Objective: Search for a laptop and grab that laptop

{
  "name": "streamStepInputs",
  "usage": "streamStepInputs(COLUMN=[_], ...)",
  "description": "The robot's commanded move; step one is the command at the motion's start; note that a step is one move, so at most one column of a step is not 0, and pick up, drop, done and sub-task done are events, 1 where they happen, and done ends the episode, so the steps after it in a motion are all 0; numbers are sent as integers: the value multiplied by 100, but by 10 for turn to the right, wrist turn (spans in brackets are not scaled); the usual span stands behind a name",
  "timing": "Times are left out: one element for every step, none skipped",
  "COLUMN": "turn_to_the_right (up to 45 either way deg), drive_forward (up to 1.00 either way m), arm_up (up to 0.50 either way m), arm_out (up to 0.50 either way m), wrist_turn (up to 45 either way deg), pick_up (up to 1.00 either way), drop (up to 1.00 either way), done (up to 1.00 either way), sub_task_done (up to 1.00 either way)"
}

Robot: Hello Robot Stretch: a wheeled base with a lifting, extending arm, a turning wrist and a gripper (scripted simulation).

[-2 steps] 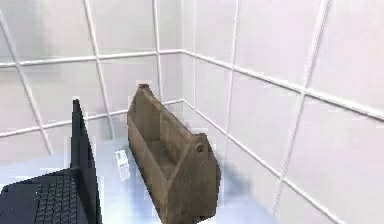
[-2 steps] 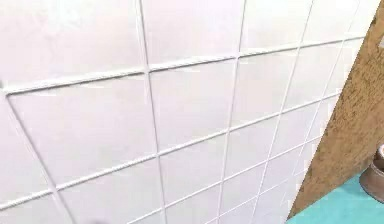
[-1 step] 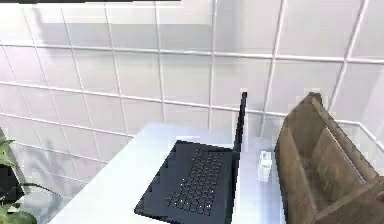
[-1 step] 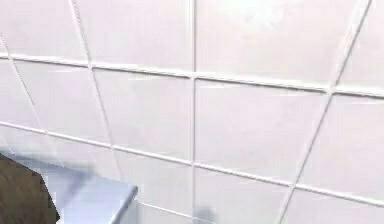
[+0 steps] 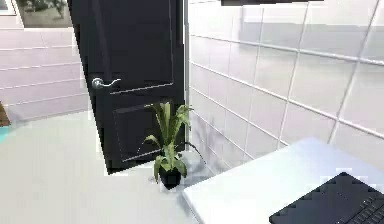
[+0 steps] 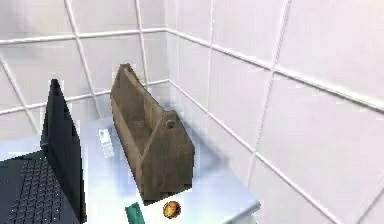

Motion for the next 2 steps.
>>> streamStepInputs(turn_to_the_right=[-360, 0], drive_forward=[0, 0], arm_up=[0, 50], arm_out=[0, 0], wrist_turn=[0, 0], pick_up=[0, 0], drop=[0, 0], done=[0, 0], sub_task_done=[0, 0])
